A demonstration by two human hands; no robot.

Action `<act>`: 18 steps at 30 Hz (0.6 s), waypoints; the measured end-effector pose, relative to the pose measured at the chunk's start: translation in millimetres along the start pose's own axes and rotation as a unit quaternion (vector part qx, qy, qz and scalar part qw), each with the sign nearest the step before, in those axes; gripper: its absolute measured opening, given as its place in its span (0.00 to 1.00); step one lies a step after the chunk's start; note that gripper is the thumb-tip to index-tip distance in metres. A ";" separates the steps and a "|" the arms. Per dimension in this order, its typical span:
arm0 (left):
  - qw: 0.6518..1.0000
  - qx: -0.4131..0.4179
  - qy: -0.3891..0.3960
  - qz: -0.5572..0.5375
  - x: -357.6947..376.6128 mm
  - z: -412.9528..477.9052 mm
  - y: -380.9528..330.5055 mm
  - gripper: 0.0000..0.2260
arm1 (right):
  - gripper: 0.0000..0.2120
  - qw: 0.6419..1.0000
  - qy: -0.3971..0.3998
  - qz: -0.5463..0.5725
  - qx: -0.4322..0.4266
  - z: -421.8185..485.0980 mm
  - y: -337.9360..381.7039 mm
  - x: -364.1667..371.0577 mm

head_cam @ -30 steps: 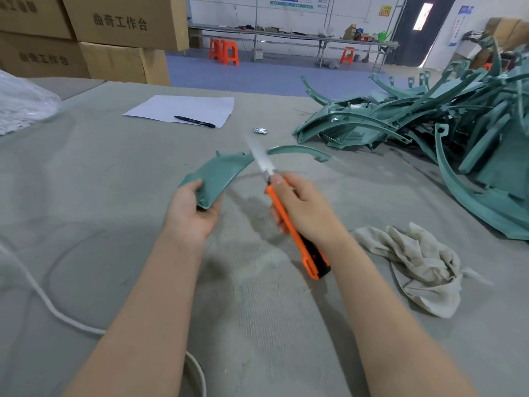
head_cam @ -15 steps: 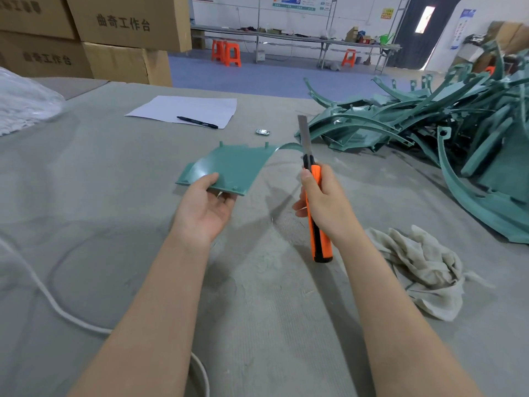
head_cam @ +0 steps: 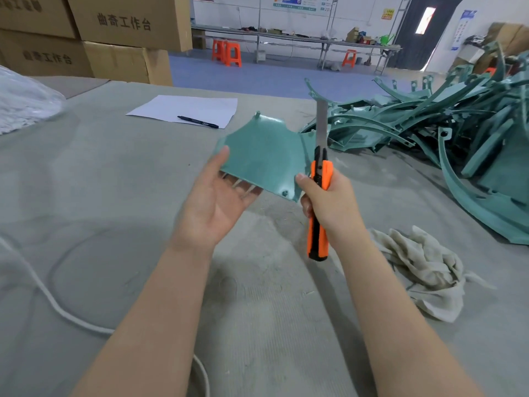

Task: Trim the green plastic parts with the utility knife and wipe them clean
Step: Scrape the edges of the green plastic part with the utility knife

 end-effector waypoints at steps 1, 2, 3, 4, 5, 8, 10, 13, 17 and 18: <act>1.000 0.013 -0.024 -0.015 -10.6 -0.7 -7.5 0.13 | 0.15 1.000 0.013 0.008 0.009 0.3 -0.3 -3.4; 0.998 0.022 -0.053 -0.021 -21.3 -1.5 -13.9 0.12 | 0.14 0.999 0.031 0.013 0.015 0.5 -0.4 -5.4; 0.996 0.028 -0.081 -0.006 -30.2 -2.3 -18.5 0.12 | 0.14 0.998 0.050 0.014 0.020 0.1 -0.5 -5.7; 0.994 0.025 -0.102 0.033 -35.2 -2.4 -20.6 0.11 | 0.14 0.997 0.068 0.007 0.022 -0.1 -1.4 -5.4; 0.989 0.015 -0.113 0.096 -36.7 -1.1 -19.0 0.10 | 0.14 0.996 0.081 -0.005 0.025 -0.8 -2.4 -4.5; 0.939 -0.021 -0.164 0.300 -41.5 1.6 -5.8 0.13 | 0.13 0.993 0.108 -0.020 0.036 -3.0 -4.5 0.6; 0.897 -0.002 -0.214 0.387 -46.3 -0.7 -9.0 0.12 | 0.09 0.991 0.120 0.032 0.049 -6.1 -3.1 5.3; 0.869 0.057 -0.259 0.418 -48.5 -5.5 -23.0 0.16 | 0.14 0.982 0.126 0.111 0.088 -9.9 -1.9 4.9; 0.871 0.084 -0.293 0.385 -57.5 -9.0 -33.0 0.16 | 0.11 0.979 0.166 0.085 0.078 -12.9 3.3 -4.0; 0.871 0.086 -0.294 0.383 -58.2 -9.3 -34.1 0.15 | 0.10 0.981 0.175 0.063 0.057 -11.7 5.7 -6.4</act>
Point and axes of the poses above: each hand's wrist, its own z-axis towards the middle knuckle, its own x-axis out of the palm, y = z × x, the point moved 10 cm from there along z, towards the middle knuckle, and after that the axes turned 9 degrees about -x, right-handed, at the moved point
